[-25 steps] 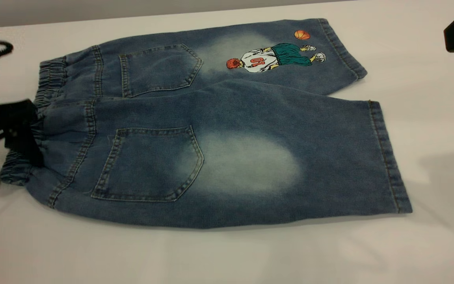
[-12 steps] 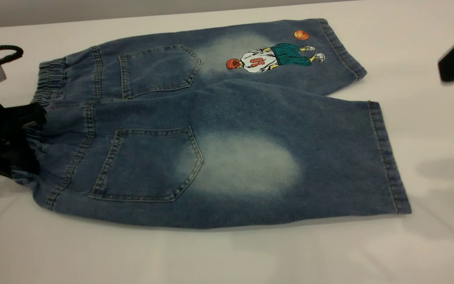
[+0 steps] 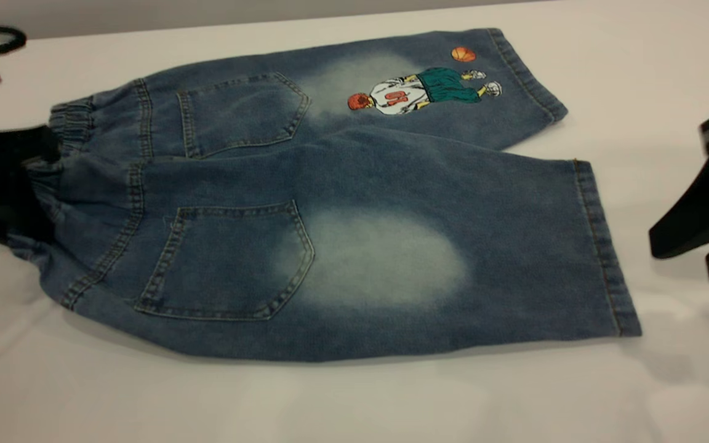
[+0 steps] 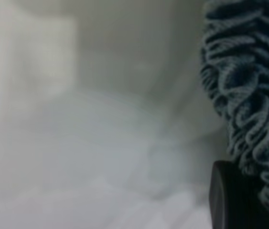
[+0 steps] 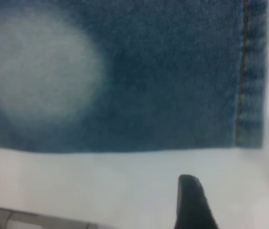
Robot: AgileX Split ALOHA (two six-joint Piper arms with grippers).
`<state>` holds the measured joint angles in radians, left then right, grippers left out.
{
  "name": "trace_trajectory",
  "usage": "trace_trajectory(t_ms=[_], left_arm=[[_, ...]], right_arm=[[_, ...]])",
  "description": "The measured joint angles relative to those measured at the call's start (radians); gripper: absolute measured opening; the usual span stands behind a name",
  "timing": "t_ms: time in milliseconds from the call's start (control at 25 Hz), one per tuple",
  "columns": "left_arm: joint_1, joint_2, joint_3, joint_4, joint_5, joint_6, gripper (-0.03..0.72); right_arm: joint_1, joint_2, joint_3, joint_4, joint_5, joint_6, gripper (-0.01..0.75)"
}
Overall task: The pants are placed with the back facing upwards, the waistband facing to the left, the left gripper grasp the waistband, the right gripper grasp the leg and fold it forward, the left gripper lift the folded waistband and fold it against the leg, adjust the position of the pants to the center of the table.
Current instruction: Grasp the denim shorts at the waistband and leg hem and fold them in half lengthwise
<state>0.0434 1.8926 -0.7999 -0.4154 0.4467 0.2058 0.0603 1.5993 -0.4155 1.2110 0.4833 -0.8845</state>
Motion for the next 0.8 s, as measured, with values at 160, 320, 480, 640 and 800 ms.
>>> trace_trajectory(t_ms=[160,320,480,640,800], left_arm=[[-0.043,-0.013,-0.001,-0.003,0.020,0.000,0.140],[-0.087,-0.017,-0.001,-0.004,0.025,0.000,0.140],[-0.125,-0.033,-0.001,-0.005,0.029,0.000,0.140],[-0.136,-0.045,-0.001,-0.010,0.032,0.000,0.140],[-0.136,-0.045,-0.001,-0.012,0.048,0.000,0.140]], right_arm=[[0.000,0.128,0.000,0.185,-0.005,-0.196,0.353],[0.000,0.256,-0.001,0.371,0.031,-0.401,0.353],[0.000,0.361,-0.001,0.511,0.070,-0.582,0.353],[0.000,0.412,-0.019,0.537,0.079,-0.680,0.353],[0.000,0.418,-0.050,0.535,0.053,-0.687,0.353]])
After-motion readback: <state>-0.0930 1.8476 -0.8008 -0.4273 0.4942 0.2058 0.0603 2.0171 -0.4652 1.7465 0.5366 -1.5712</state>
